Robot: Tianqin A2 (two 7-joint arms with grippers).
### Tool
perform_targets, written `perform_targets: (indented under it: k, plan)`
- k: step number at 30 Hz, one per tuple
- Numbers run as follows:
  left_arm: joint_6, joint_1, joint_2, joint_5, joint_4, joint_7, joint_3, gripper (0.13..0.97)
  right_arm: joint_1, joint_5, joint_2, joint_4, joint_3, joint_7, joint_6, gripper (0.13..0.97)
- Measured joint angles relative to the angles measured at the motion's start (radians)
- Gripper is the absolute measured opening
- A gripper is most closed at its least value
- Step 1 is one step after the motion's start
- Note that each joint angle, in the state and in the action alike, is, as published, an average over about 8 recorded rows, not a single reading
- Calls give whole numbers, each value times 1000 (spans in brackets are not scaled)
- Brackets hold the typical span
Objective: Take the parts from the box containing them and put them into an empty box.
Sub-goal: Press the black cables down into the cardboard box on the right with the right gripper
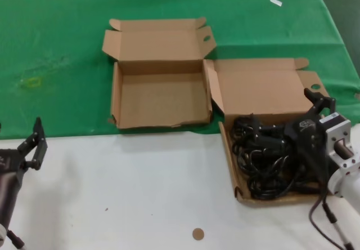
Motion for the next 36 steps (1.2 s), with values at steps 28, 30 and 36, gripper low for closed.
perform_targets:
  k: [28, 30, 36]
  plan:
    - [0, 0, 0, 0, 0, 0, 0, 180, 564, -186, 606, 21, -734, 221, -318, 966]
    - [0, 0, 0, 0, 0, 0, 0, 170, 565, -275, 608, 13, -712, 270, -367, 966]
    - [0, 0, 0, 0, 0, 0, 0, 144, 529, -472, 579, -29, -591, 340, -494, 966]
